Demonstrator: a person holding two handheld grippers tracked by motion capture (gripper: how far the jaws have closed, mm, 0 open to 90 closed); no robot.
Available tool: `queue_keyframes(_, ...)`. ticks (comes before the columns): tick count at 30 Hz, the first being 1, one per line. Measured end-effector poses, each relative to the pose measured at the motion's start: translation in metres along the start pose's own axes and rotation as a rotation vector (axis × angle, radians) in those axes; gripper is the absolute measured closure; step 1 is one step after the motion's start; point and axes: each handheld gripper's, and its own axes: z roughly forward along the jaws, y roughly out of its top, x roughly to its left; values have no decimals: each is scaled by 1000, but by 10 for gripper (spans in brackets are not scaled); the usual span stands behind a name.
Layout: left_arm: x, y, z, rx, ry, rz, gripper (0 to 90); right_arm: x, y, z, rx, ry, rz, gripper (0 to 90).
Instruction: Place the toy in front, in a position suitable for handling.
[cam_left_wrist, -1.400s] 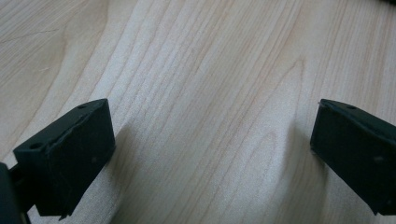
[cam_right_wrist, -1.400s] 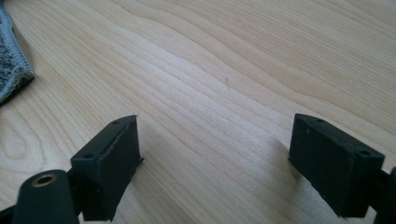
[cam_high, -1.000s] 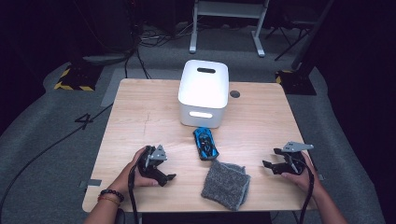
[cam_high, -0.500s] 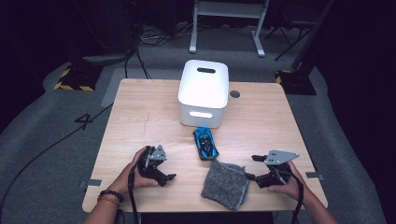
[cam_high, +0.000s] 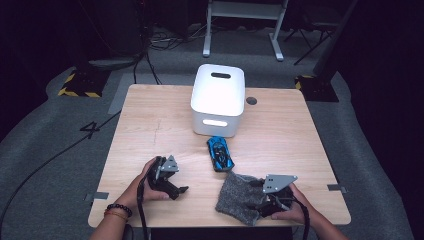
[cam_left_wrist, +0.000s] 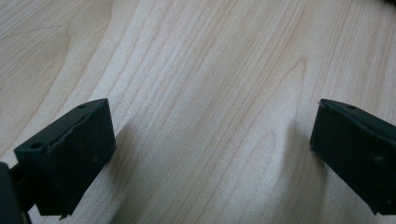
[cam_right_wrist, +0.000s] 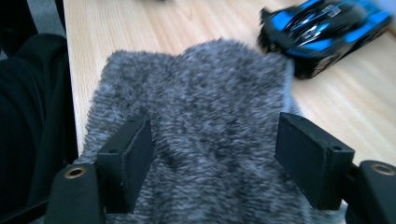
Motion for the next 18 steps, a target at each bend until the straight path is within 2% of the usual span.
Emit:
queue_keyframes(6, 0, 0, 0, 1, 0, -1, 2, -1, -5, 11, 65, -5, -13, 334)
queue_keyframes(9, 0, 0, 0, 0, 0, 0, 2, -5, -9, 14, 90, -10, 0, 336)
queue_keyframes(16, 0, 0, 0, 0, 0, 0, 3, -15, -14, 11, 90, -1, 26, 349)
queue_keyframes(18, 0, 0, 0, 0, 0, -1, 2, -22, -18, 7, 92, -14, 41, 352)
